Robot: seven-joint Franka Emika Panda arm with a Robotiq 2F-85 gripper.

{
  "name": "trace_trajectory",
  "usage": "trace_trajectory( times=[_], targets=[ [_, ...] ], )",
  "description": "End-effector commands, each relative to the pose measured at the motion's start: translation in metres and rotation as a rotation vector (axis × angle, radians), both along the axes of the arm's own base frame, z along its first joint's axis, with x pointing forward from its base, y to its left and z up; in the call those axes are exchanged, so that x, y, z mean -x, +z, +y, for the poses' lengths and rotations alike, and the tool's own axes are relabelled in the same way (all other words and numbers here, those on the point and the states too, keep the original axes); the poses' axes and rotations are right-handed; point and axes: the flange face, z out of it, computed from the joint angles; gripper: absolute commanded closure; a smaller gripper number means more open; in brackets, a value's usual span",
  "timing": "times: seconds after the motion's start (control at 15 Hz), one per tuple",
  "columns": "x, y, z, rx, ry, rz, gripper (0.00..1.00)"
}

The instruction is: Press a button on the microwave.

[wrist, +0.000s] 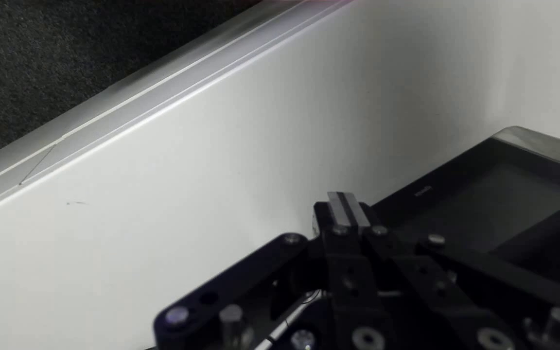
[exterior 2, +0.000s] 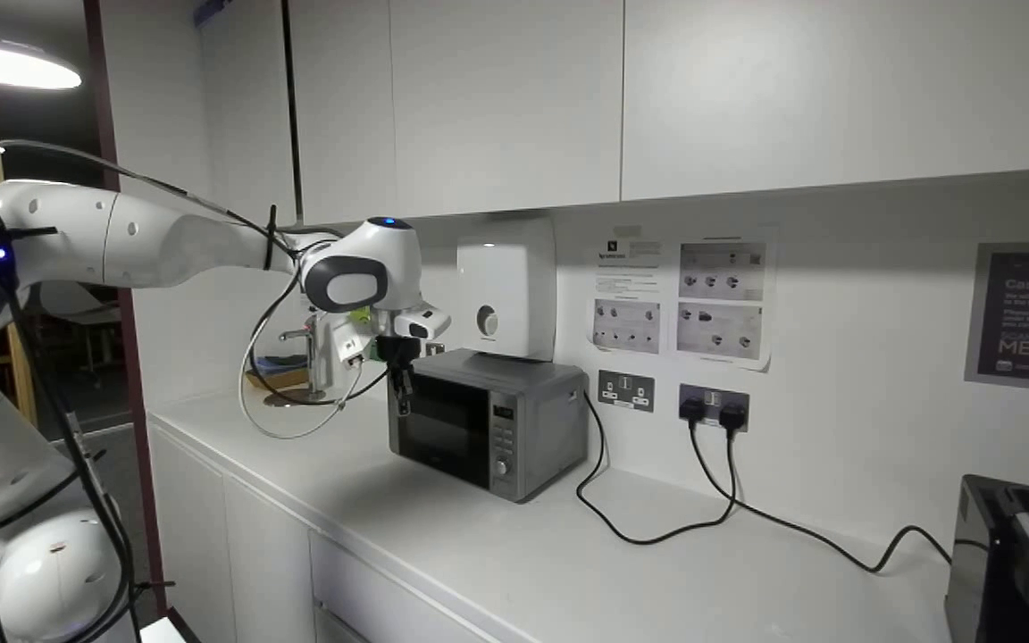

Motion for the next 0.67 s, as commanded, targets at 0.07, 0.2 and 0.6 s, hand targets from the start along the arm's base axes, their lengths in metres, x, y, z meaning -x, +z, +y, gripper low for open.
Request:
trace_trajectory(
  times=[0.07,0.2,0.6],
  targets=[
    [0.018,0.007,-0.011,0.007,0.076,-0.011,1.00],
    [0.021,0.008,-0.014,0.005,0.104,-0.017,1.00],
    [0.024,0.010,-0.020,0.011,0.159,-0.039,1.00]
  ],
)
